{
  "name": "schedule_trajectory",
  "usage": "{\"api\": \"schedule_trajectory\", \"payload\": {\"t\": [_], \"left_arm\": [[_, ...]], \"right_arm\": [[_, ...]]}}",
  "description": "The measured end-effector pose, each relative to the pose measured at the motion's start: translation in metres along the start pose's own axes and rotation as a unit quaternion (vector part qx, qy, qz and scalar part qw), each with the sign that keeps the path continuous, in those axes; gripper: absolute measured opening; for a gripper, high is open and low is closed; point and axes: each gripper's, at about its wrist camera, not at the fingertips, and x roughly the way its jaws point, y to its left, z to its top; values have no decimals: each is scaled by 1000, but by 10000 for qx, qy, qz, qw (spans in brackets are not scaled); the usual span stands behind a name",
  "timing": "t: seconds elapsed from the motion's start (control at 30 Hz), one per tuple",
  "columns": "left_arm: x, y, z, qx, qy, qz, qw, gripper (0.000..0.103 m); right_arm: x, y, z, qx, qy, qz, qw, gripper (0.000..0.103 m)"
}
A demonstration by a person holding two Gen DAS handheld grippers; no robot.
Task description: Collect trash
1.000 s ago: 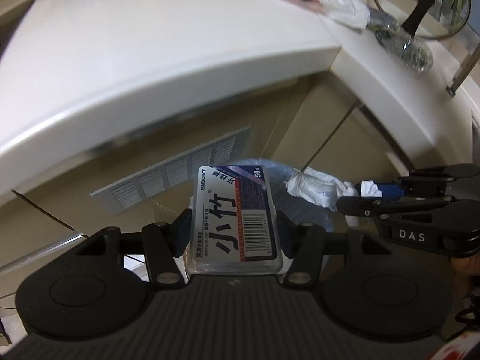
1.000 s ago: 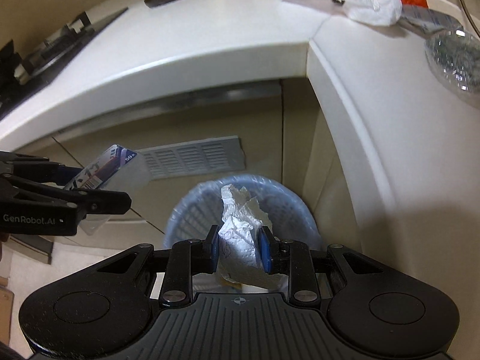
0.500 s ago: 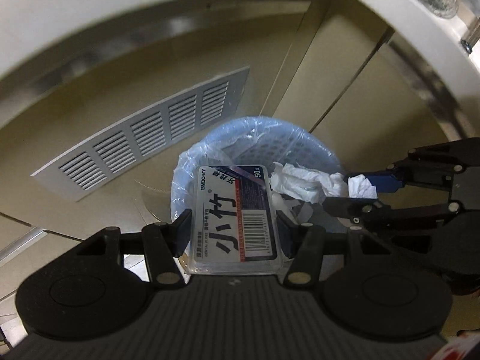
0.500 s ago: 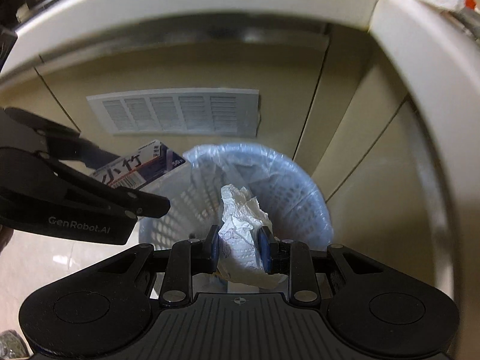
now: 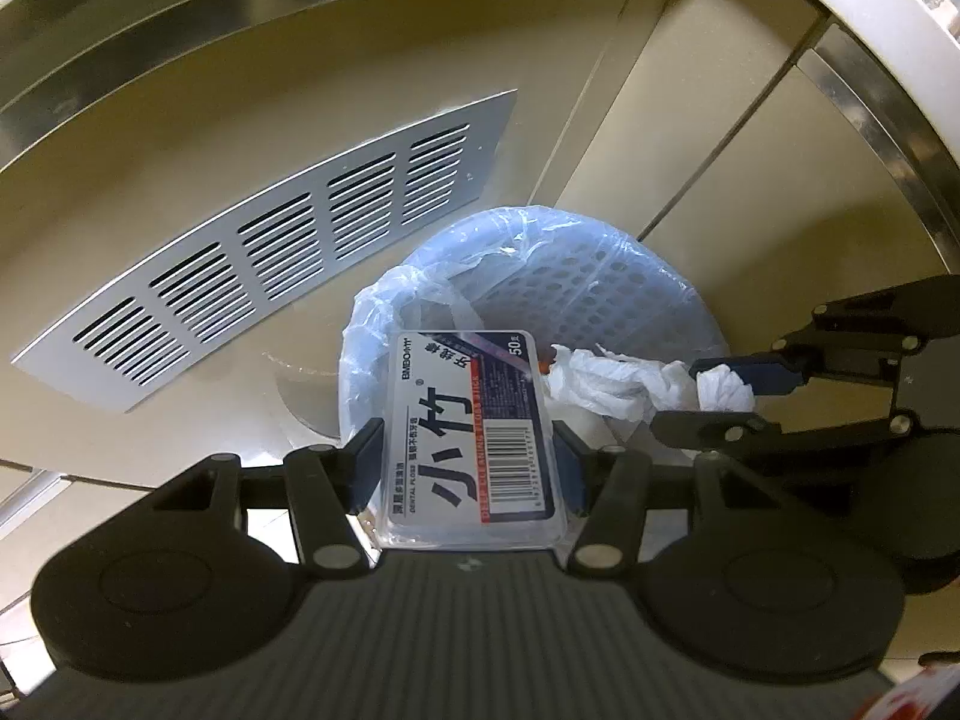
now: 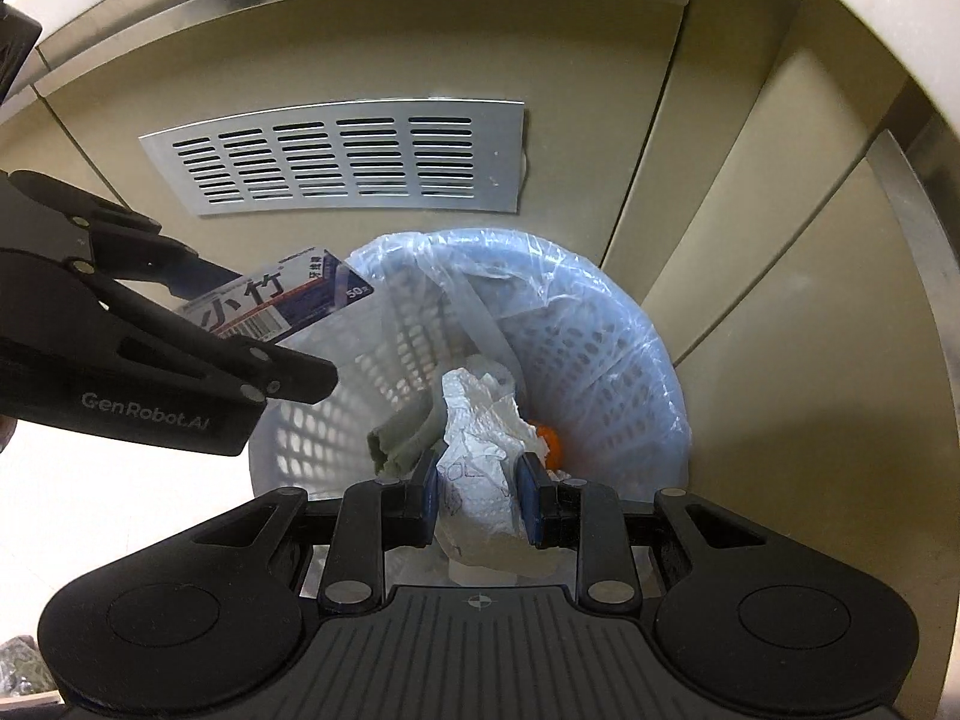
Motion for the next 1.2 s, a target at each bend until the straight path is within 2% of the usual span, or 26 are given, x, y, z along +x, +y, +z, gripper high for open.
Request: {"api": "schedule_trajectory", "payload": {"t": [0.33,0.37,0.4,0.43,0.93,1.2], "left_arm": [[8,-2,4,18,18,-156,9999,55],[9,-2,5,1,7,-185,9998,58],[9,-2,5,-14,-12,-178,9998,69],[8,-2,5,-14,-44,-160,9999,71],[-17,11,-12,-176,-169,86,9997,71],[-25,12,-16,-207,-289,188,9992,71]], "right_arm": [[4,-6,1,53,-14,-26,10000,28],[4,-6,1,52,-14,-23,10000,28],[5,-7,1,54,-16,-21,10000,28],[5,-7,1,61,-20,-21,10000,28],[-4,-4,7,134,-171,36,9998,28],[-10,-5,12,345,-426,159,9984,28]]}}
